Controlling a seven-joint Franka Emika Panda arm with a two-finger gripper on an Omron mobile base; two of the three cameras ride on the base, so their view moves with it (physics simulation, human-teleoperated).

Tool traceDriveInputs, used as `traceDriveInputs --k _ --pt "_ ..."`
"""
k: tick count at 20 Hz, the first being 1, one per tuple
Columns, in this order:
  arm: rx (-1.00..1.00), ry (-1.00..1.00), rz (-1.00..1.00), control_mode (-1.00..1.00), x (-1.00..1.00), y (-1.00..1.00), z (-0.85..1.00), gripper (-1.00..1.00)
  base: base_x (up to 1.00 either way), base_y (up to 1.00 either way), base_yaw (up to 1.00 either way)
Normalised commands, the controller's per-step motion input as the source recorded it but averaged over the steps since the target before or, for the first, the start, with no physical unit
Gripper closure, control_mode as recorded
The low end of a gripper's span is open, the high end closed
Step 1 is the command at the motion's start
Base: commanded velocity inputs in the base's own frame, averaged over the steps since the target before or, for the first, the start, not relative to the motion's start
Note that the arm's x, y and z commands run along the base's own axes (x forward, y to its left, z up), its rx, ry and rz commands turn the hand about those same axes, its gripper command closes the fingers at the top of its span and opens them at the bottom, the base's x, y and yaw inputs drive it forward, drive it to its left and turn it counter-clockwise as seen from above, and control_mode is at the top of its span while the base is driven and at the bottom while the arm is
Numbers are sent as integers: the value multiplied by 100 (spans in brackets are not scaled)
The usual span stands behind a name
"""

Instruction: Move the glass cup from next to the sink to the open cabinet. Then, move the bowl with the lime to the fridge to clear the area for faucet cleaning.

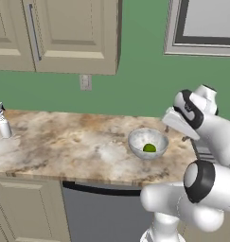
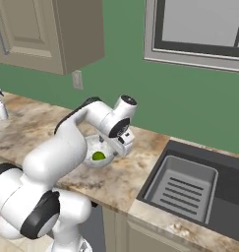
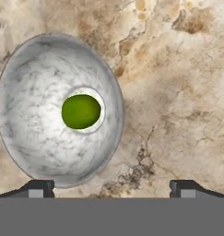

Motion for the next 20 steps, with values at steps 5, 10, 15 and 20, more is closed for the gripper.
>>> traceDriveInputs --k 5,10,15,20 --pt "-17 17 5 -100 0 40 -65 -100 0 0 0" --pt "-6 14 6 -100 0 8 -58 -100 0 0 0" --pt "0 6 4 -100 0 0 -31 -100 0 0 0" --pt "2 1 1 -100 0 -4 -4 -100 0 0 0"
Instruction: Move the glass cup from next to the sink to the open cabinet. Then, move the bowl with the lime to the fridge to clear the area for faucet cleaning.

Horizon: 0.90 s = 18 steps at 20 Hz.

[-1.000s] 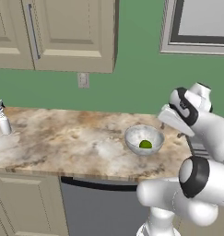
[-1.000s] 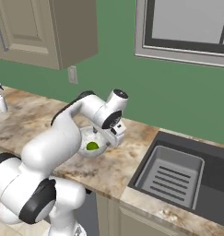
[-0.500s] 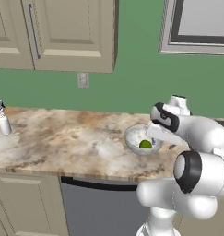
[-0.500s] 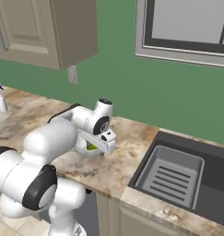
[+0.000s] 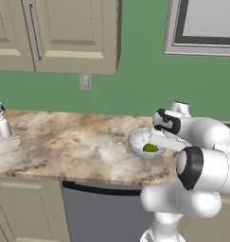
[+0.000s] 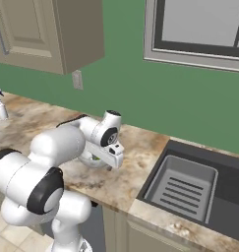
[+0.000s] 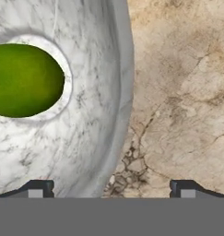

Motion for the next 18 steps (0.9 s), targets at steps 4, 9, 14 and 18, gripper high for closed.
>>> traceDriveInputs --k 4,9,14,18 --pt "6 -2 0 -100 0 -16 28 -100 0 0 0" --pt "0 0 0 -100 43 -10 2 -100 0 0 0" --pt "0 0 0 -100 73 -1 -3 -100 0 0 0" --pt "0 -1 0 -100 51 0 -21 -100 0 0 0"
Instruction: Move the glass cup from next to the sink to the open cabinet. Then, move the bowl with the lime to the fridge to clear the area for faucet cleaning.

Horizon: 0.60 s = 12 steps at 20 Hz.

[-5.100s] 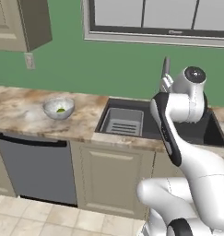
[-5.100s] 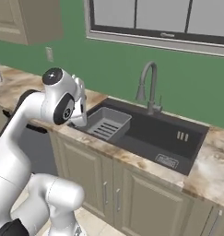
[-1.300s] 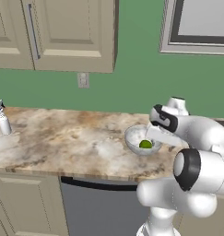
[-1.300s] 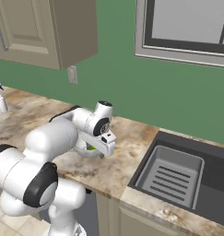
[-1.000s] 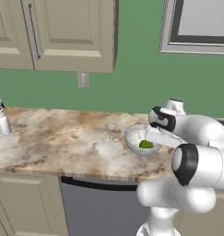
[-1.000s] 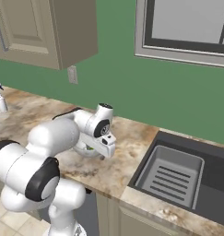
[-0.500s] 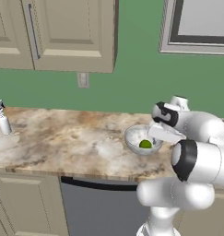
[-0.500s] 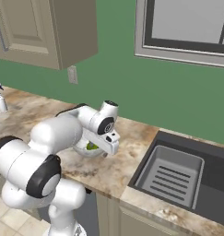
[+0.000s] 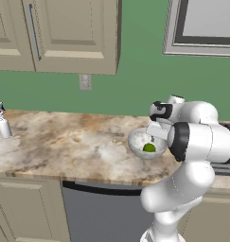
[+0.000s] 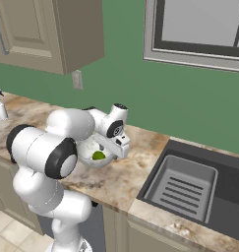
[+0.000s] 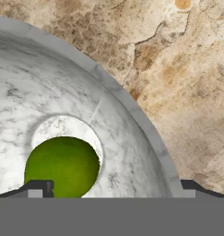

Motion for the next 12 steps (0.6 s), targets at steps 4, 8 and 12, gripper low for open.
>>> traceDriveInputs --k 4,8,12 --pt "0 0 0 -100 3 0 -45 100 0 0 0" --pt "0 0 0 -100 0 0 -7 100 0 0 0" --pt "0 -3 0 -100 -6 0 15 100 0 0 0"
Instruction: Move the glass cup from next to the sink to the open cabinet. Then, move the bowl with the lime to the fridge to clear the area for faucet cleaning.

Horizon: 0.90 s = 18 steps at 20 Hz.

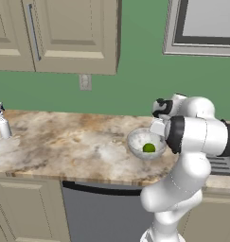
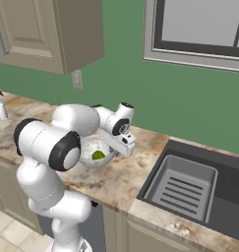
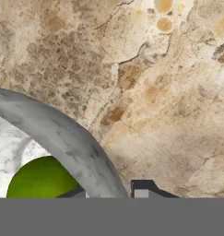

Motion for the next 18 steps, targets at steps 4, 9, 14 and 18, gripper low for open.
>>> traceDriveInputs --k 4,9,14,18 --pt "3 -5 0 -100 -23 0 83 100 0 0 0" --pt "2 -16 -5 -100 -69 0 100 100 0 0 0" --pt "1 -22 -4 -100 -100 12 100 100 0 0 0" --pt "6 -7 -1 -100 -100 30 83 100 0 0 0"
